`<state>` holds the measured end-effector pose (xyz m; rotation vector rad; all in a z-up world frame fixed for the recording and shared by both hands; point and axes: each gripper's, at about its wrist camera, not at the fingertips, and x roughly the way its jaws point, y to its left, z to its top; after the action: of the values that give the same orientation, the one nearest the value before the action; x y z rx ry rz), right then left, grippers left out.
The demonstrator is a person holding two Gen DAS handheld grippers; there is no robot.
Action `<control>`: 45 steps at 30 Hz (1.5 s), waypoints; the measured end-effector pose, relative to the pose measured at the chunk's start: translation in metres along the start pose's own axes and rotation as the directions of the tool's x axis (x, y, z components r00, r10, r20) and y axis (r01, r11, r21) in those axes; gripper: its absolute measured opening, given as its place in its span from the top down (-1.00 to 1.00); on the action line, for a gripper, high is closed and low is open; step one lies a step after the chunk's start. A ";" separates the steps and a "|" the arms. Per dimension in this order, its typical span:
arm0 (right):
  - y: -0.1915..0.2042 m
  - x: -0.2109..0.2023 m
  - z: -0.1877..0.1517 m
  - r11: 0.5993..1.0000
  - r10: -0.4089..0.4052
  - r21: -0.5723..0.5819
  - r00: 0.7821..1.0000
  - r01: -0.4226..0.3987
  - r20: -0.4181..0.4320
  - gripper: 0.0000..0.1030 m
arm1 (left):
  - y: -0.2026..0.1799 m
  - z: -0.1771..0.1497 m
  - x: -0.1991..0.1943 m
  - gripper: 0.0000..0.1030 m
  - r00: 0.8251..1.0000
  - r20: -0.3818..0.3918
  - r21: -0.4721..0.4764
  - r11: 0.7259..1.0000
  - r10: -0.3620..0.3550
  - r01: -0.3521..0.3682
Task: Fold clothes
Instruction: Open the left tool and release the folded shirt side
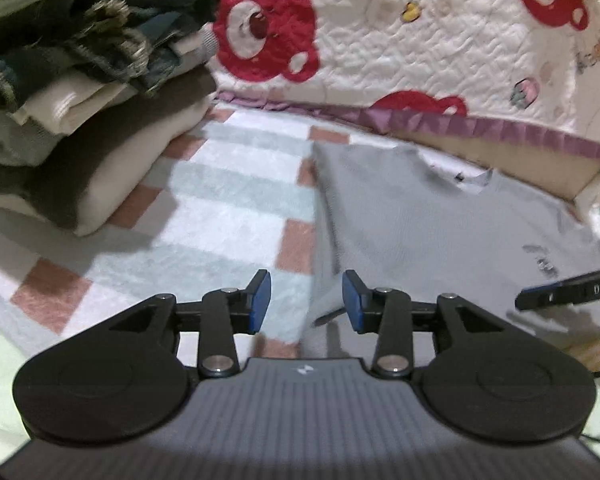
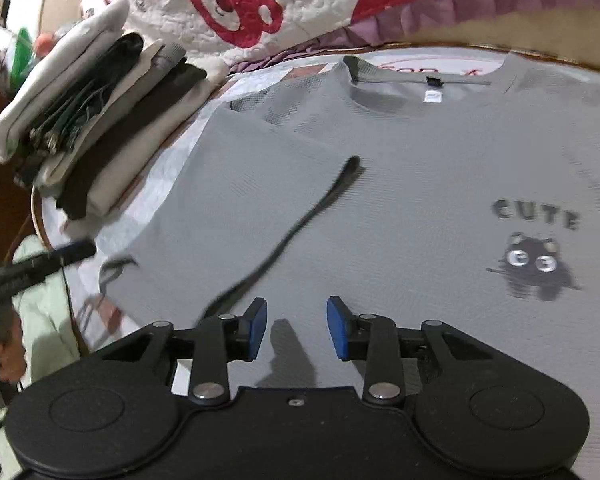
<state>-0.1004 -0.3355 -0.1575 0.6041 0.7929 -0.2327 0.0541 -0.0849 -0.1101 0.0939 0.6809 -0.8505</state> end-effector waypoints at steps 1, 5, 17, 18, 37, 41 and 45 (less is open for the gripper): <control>-0.002 -0.006 0.000 1.000 -0.014 -0.001 1.000 0.014 -0.020 0.25 | -0.006 0.001 0.003 0.19 1.000 -0.002 0.017 1.000 -0.012 0.012; -0.027 -0.051 -0.012 0.992 -0.125 -0.046 0.989 0.121 -0.075 0.23 | -0.036 0.006 0.017 0.19 0.998 -0.018 0.097 0.994 -0.055 0.056; -0.223 -0.224 -0.051 0.803 -0.535 0.427 0.819 0.415 0.209 0.01 | -0.250 0.010 0.073 0.19 0.951 -0.117 0.386 0.870 -0.285 0.308; -0.235 -0.228 -0.053 0.808 -0.537 0.430 0.804 0.403 0.255 0.01 | -0.268 0.010 0.081 0.19 0.943 -0.130 0.392 0.857 -0.307 0.334; -0.307 -0.227 -0.035 0.834 -0.495 0.498 0.723 0.239 0.483 0.89 | -0.419 0.049 0.264 0.21 0.871 -0.291 0.331 0.812 -0.396 0.480; -0.302 -0.242 -0.037 0.835 -0.481 0.506 0.734 0.216 0.480 0.89 | -0.426 0.041 0.273 0.21 0.902 -0.266 0.353 0.836 -0.339 0.419; -0.298 -0.241 -0.040 0.828 -0.491 0.510 0.743 0.234 0.455 0.89 | -0.430 0.042 0.273 0.20 0.925 -0.239 0.362 0.857 -0.296 0.367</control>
<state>-0.4132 -0.5593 -0.1291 0.7275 0.2528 -0.9427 -0.1069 -0.5679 -0.1581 0.4365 0.6885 -1.3251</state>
